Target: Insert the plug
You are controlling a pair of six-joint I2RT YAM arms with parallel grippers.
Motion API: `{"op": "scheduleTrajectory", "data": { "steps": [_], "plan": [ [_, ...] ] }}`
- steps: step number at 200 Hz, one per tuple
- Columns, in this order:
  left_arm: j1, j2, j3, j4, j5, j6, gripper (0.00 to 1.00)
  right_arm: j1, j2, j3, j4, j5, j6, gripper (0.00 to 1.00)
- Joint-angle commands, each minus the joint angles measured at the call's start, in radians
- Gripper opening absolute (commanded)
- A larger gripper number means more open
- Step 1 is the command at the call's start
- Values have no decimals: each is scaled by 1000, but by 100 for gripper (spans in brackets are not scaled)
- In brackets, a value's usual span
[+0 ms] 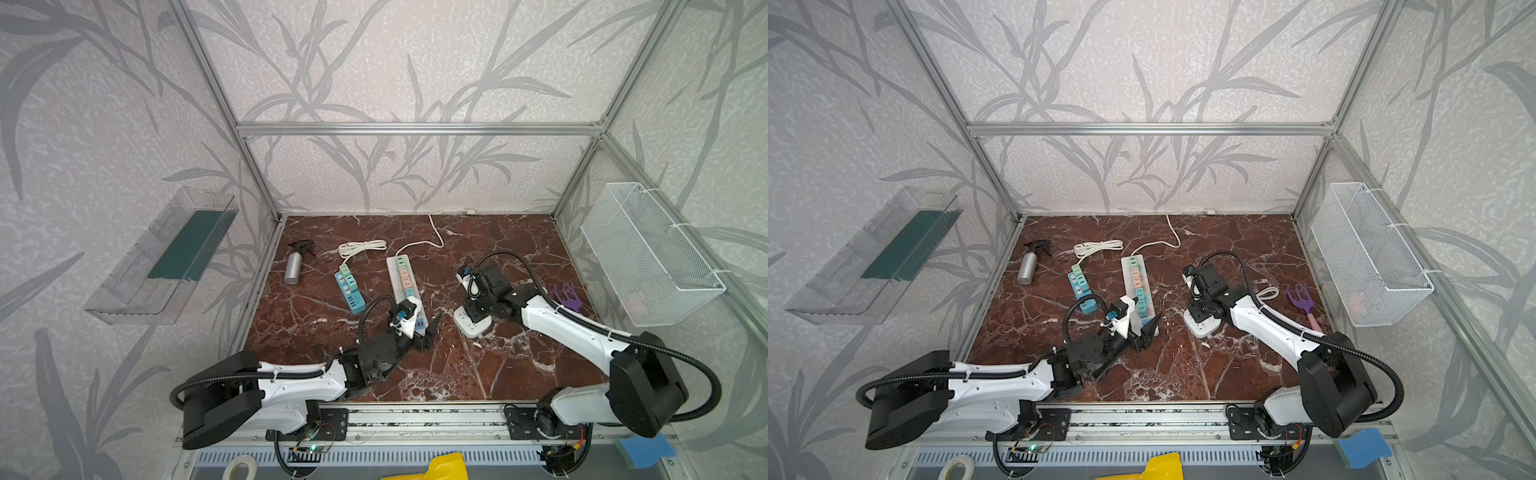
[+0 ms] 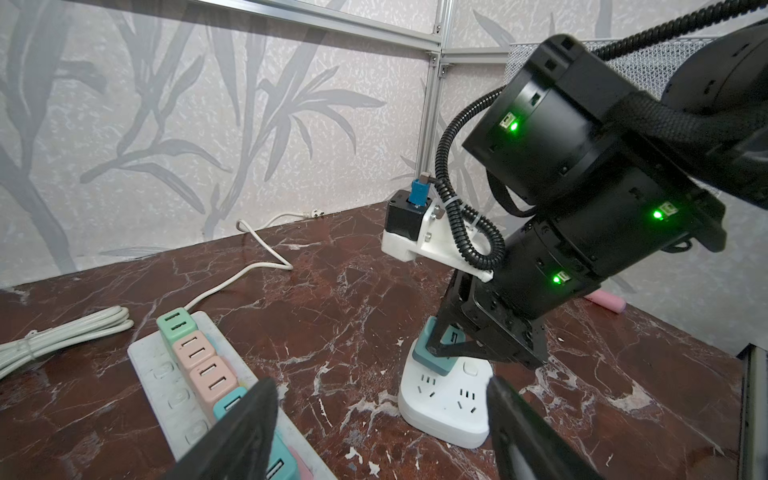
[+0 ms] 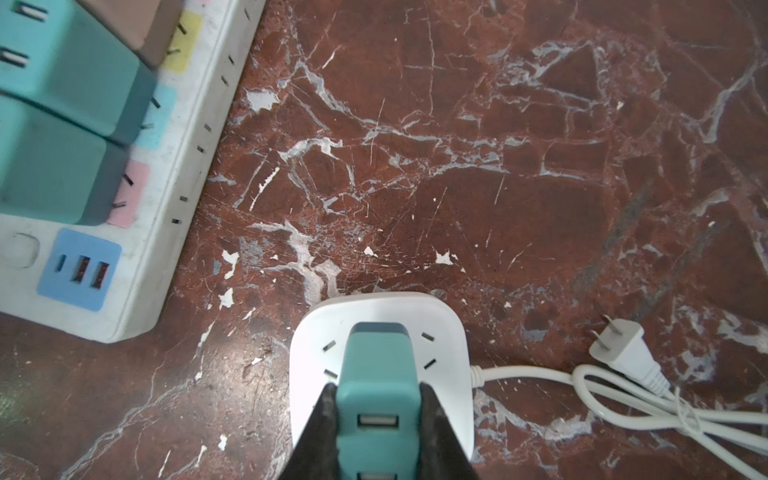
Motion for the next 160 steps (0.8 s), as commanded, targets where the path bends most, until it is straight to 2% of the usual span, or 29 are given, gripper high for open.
{"op": "scheduleTrajectory", "data": {
  "steps": [1, 28, 113, 160],
  "plan": [
    [3, -21, 4, -7, 4, -17, 79, -2, -9, 46, -49, -33, -1, 0],
    [2, -20, 6, -15, 15, -19, 79, -8, 19, 54, -54, -98, -9, 0],
    [2, -31, 7, -29, 26, -34, 78, -33, 88, 124, -155, -87, -30, 0],
    [2, -25, 8, -36, 39, -43, 78, -62, 128, 152, -176, -161, -51, 0]
  ]
}}
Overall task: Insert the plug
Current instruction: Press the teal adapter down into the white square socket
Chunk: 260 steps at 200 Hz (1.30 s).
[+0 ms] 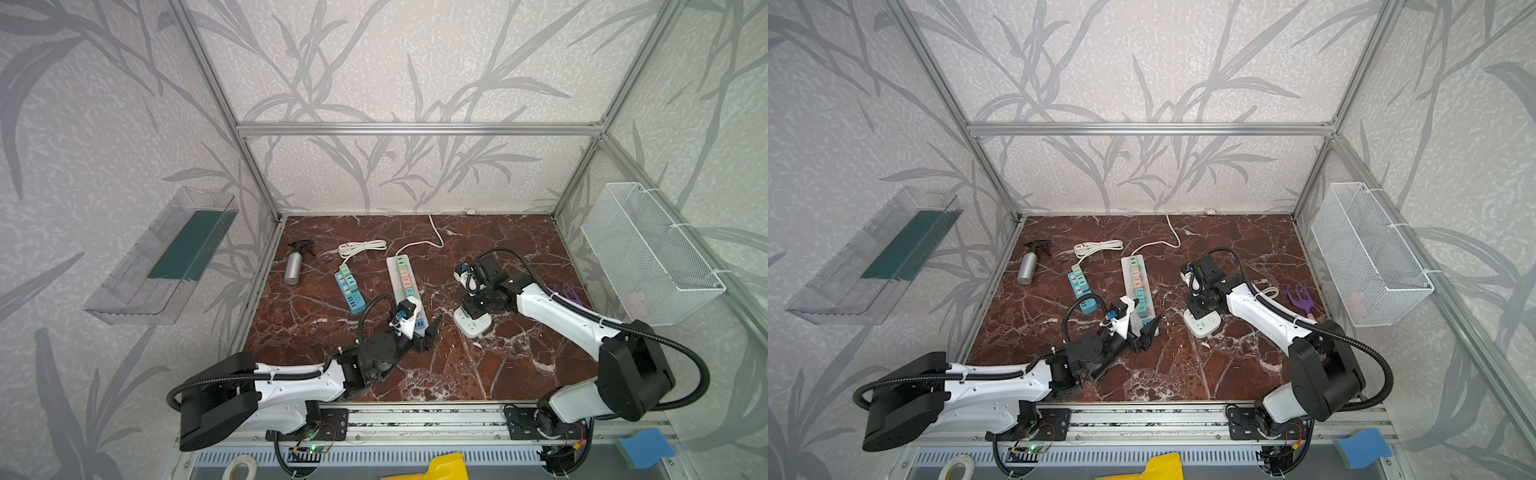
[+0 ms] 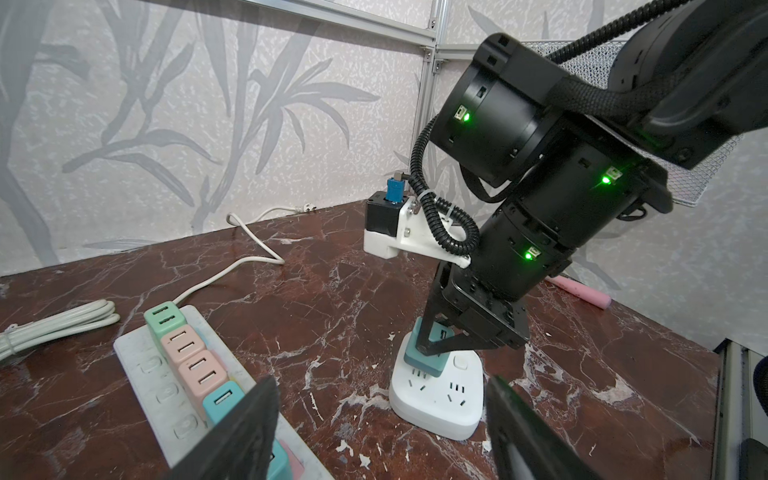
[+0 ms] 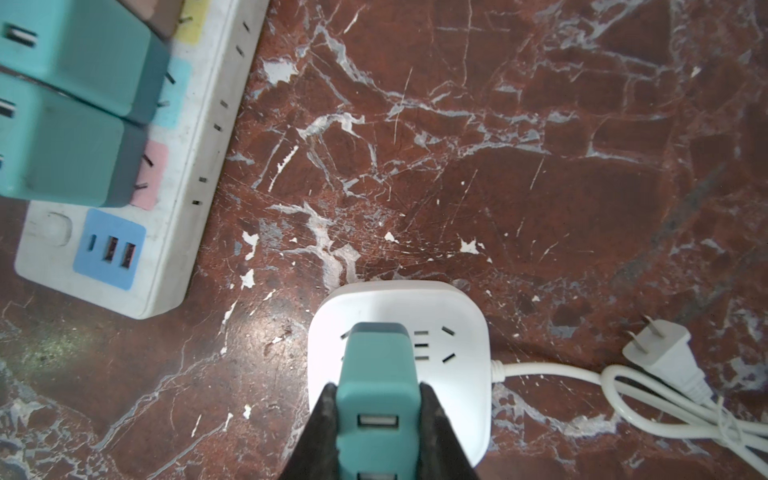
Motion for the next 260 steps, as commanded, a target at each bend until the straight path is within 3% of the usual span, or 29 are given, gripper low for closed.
{"op": "scheduleTrajectory", "data": {
  "steps": [1, 78, 155, 222, 260],
  "plan": [
    [3, -15, 7, -1, 13, -16, 78, -13, 33, 37, -47, -53, -24, 0],
    [3, -6, 6, 5, 10, -10, 78, -16, 102, 70, -95, -60, -36, 0],
    [2, 7, 3, 32, -15, 19, 78, 30, 155, -31, 26, -35, 45, 0],
    [5, -9, -2, 46, -39, 45, 78, 43, 257, 55, 58, 260, 244, 0],
    [6, -59, -2, 18, -122, 43, 78, -14, 381, 200, 71, 214, 221, 0]
  ]
}}
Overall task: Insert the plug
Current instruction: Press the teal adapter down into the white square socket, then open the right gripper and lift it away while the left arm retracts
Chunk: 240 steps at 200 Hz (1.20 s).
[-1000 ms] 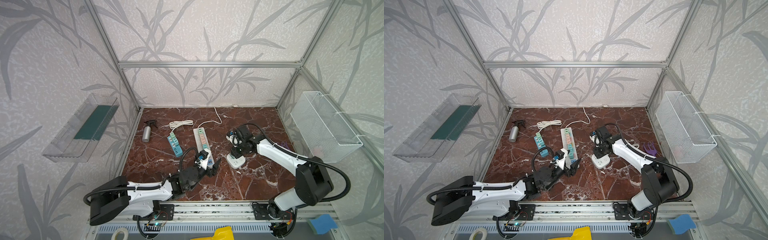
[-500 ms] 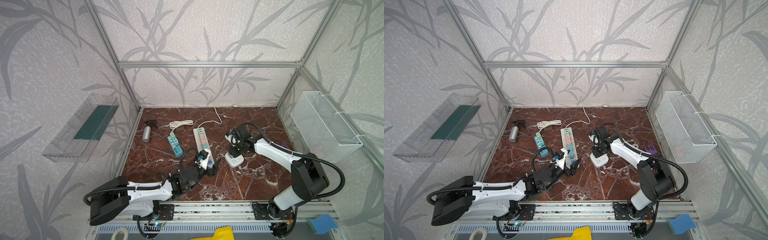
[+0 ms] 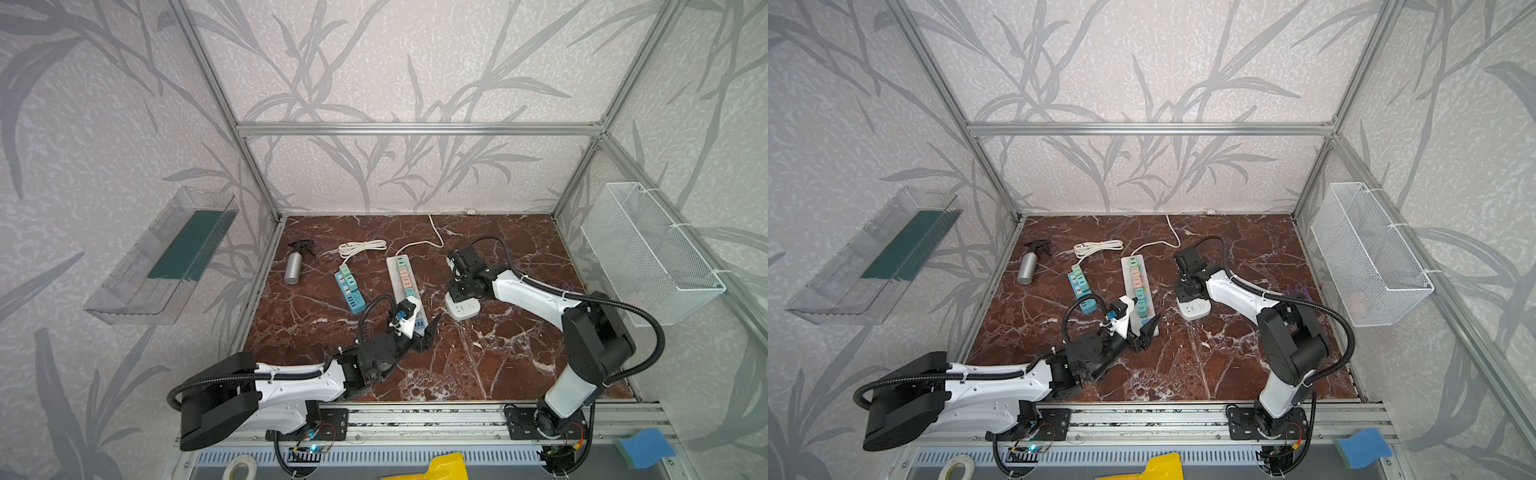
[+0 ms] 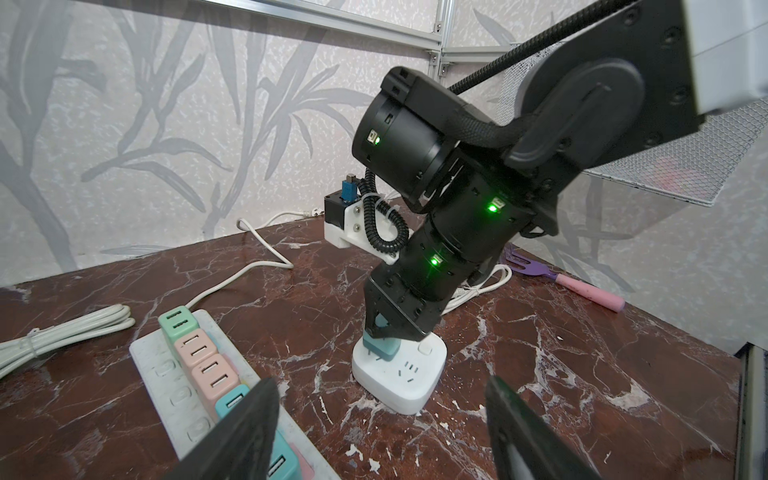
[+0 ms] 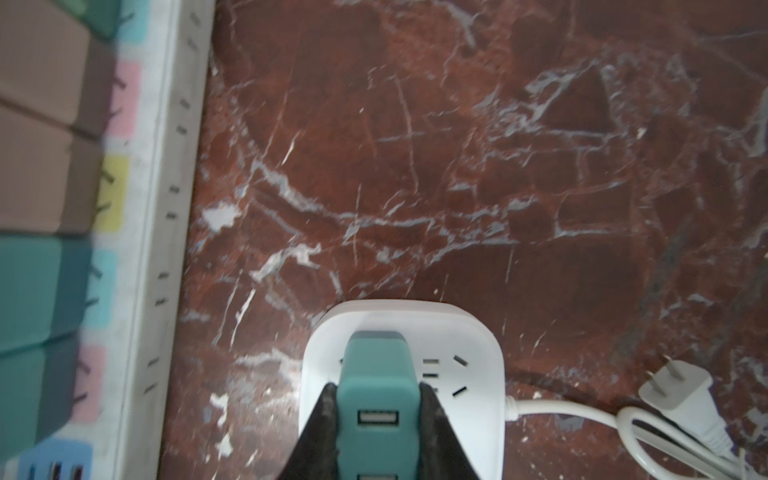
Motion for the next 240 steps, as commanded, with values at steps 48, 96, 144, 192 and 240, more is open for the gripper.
{"op": "scheduleTrajectory", "data": {
  "steps": [48, 96, 144, 192, 240],
  "plan": [
    [33, -144, 32, -194, -231, -51, 79, -57, 178, 132, -87, -21, 6, 3],
    [87, -195, 50, -337, -236, -125, 81, -61, 123, 139, -106, -71, 18, 37],
    [111, -305, 80, -461, -249, -106, 85, -76, -4, 182, -131, -116, 3, 62],
    [134, -417, 90, -559, -259, -90, 86, -110, -76, 150, -79, -92, -6, 66],
    [156, -458, 94, -632, -322, -117, 86, -131, 19, 159, -86, -100, -6, 64]
  ]
}}
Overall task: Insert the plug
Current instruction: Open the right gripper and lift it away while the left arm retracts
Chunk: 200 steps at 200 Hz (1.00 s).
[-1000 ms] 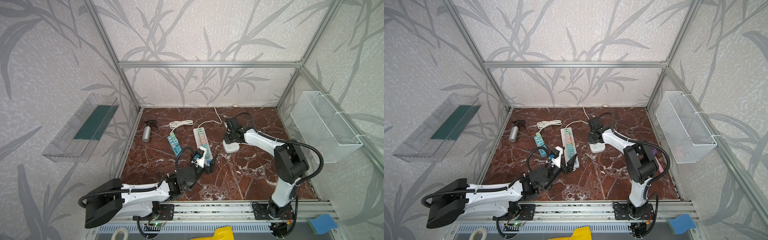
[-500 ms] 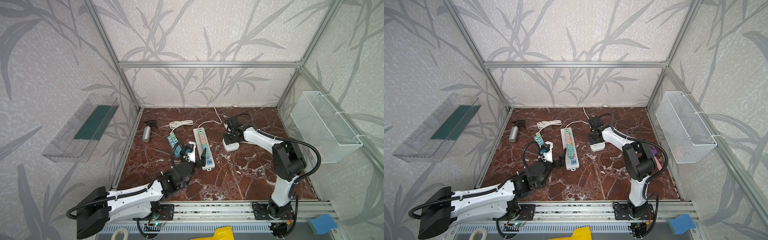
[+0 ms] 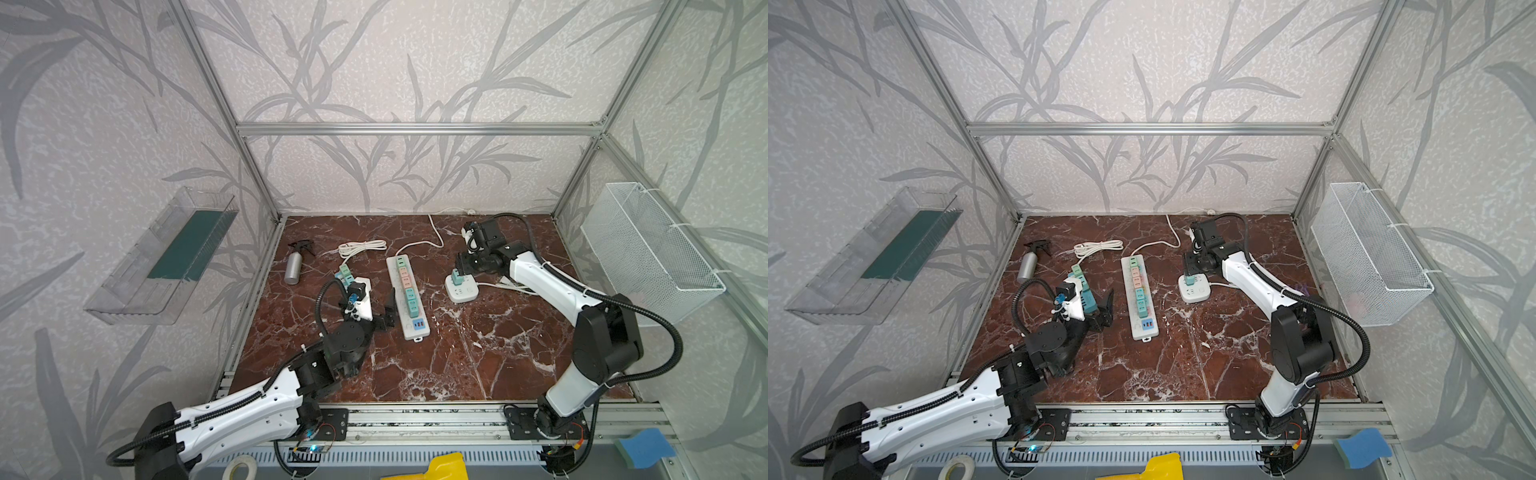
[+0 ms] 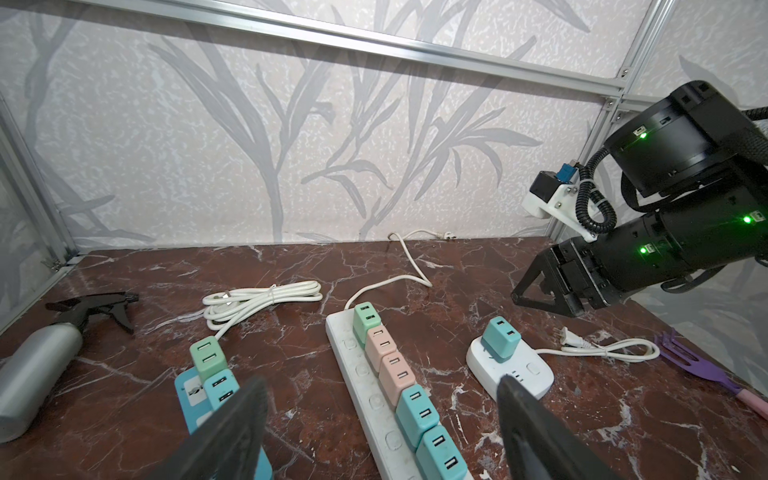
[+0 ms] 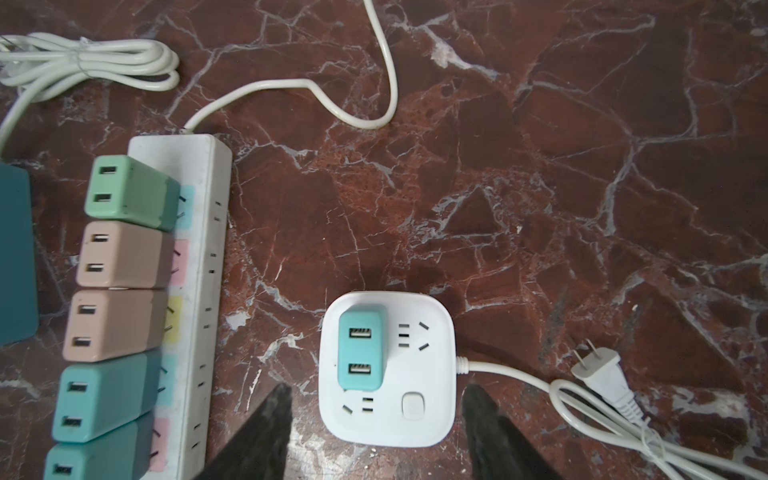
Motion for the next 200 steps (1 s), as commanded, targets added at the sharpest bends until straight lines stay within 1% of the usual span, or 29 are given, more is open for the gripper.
{"op": "scheduleTrajectory", "data": {
  "steps": [1, 18, 36, 56, 57, 59, 61, 69, 79, 87, 96, 100, 103, 111, 119, 124, 131, 137, 149, 153, 155, 157, 167, 176, 190, 200],
  "plan": [
    [11, -26, 29, -65, -70, -23, 86, -7, 54, 7, -22, -2, -5, 64],
    [16, -39, 38, -123, -142, -47, 86, -10, 79, 8, -38, -3, -5, 64],
    [18, -44, 91, -274, -246, -120, 86, -10, 83, 1, -42, 0, -5, 63],
    [19, -53, 147, -395, -282, -148, 86, -11, 63, 4, -55, 8, -13, 63],
    [19, -53, 150, -400, -284, -150, 87, -11, 60, 6, -56, 7, -13, 63],
    [19, -53, 155, -413, -283, -152, 94, -11, 56, 7, -56, 6, -14, 63],
    [19, -54, 162, -423, -277, -150, 98, -11, 52, 7, -57, 4, -15, 63],
    [20, -54, 183, -438, -259, -110, 99, -11, 27, 10, -58, -5, -15, 64],
    [20, -42, 220, -486, -263, -90, 99, -12, -9, 16, -60, -15, -11, 66],
    [20, -24, 250, -527, -298, -84, 99, -12, -55, 16, -55, -16, -9, 68],
    [19, 3, 287, -580, -367, -97, 99, -11, -106, 3, -35, -23, -3, 75],
    [19, 14, 306, -615, -371, -107, 99, -11, -131, -7, -22, -27, 2, 76],
    [21, 21, 314, -627, -368, -94, 99, -12, -151, -16, -10, -28, 5, 77],
    [25, 43, 305, -560, -397, -3, 99, -10, -202, -52, 32, -25, 13, 79],
    [29, 66, 282, -489, -448, 50, 99, -10, -254, -88, 67, -25, 23, 81],
    [38, 74, 259, -417, -464, 104, 99, -10, -284, -109, 87, -24, 29, 82],
    [66, 81, 213, -310, -429, 199, 99, -8, -324, -138, 111, -24, 39, 83],
    [100, 82, 163, -211, -365, 257, 99, -8, -355, -161, 133, -22, 46, 84],
    [198, 74, 62, -62, -306, 240, 99, -5, -411, -210, 178, -23, 43, 88],
    [240, 68, 30, -30, -267, 231, 99, -4, -426, -225, 189, -26, 32, 93],
    [260, 64, 18, -21, -245, 225, 99, -2, -433, -231, 195, -28, 25, 98],
    [285, 61, 3, -12, -216, 220, 99, -1, -439, -238, 201, -30, 19, 100],
    [386, 50, -51, 20, -104, 210, 99, 6, -465, -269, 230, -18, 18, 99],
    [460, 61, -98, 88, -109, 184, 99, 11, -483, -308, 269, 0, 47, 99],
    [544, 76, -149, 175, -52, 249, 99, 13, -514, -380, 358, -12, 51, 99],
    [617, 130, -181, 256, -32, 233, 99, 12, -524, -421, 410, -11, 55, 99]
  ]
}}
